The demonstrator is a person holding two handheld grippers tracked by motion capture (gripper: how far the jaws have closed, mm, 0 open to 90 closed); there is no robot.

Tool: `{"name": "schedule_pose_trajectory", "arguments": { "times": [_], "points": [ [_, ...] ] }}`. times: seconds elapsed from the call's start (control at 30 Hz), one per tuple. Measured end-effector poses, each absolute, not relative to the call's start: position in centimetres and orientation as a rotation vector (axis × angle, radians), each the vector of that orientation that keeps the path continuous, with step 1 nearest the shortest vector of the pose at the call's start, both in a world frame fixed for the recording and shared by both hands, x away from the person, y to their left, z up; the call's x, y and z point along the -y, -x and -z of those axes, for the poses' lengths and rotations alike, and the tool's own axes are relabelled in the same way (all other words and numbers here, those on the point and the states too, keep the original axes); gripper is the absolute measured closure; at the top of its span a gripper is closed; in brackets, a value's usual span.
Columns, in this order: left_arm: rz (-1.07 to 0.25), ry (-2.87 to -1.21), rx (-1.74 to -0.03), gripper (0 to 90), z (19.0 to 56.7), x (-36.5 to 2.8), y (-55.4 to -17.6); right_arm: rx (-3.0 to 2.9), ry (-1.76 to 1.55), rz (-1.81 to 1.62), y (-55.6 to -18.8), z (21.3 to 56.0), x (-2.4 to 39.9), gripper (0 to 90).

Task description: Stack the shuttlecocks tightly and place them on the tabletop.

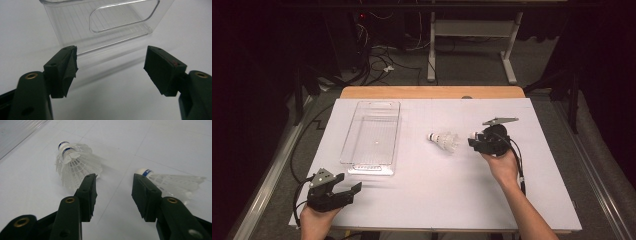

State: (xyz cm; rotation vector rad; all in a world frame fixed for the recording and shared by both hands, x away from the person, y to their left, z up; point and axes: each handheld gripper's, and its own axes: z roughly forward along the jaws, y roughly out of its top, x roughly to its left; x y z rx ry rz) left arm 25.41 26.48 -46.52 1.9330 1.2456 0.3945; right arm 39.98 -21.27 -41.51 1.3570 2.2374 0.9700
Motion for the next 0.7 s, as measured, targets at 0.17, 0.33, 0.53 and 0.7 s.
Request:
{"name": "schedule_pose_trajectory", "arguments": {
  "times": [0.17,0.33,0.53,0.7],
  "points": [
    [-0.396,-1.933,-1.246,27.4,46.5,-26.4,-25.4,-2.209,-1.374,-0.971,-39.7,41.0,22.3,55.2],
    [-0.396,-1.931,-1.247,27.4,46.5,-26.5,-25.4,-2.188,-1.397,-0.959,-39.6,40.8,23.1,55.5],
    [-0.393,-1.932,-1.248,27.4,46.5,-26.5,-25.4,-2.155,-1.437,-0.947,-39.6,40.7,24.3,55.7],
    [-0.396,-1.932,-1.248,27.4,46.5,-26.5,-25.4,-2.137,-1.467,-0.933,-39.7,40.8,25.1,56.1]
  ]
}}
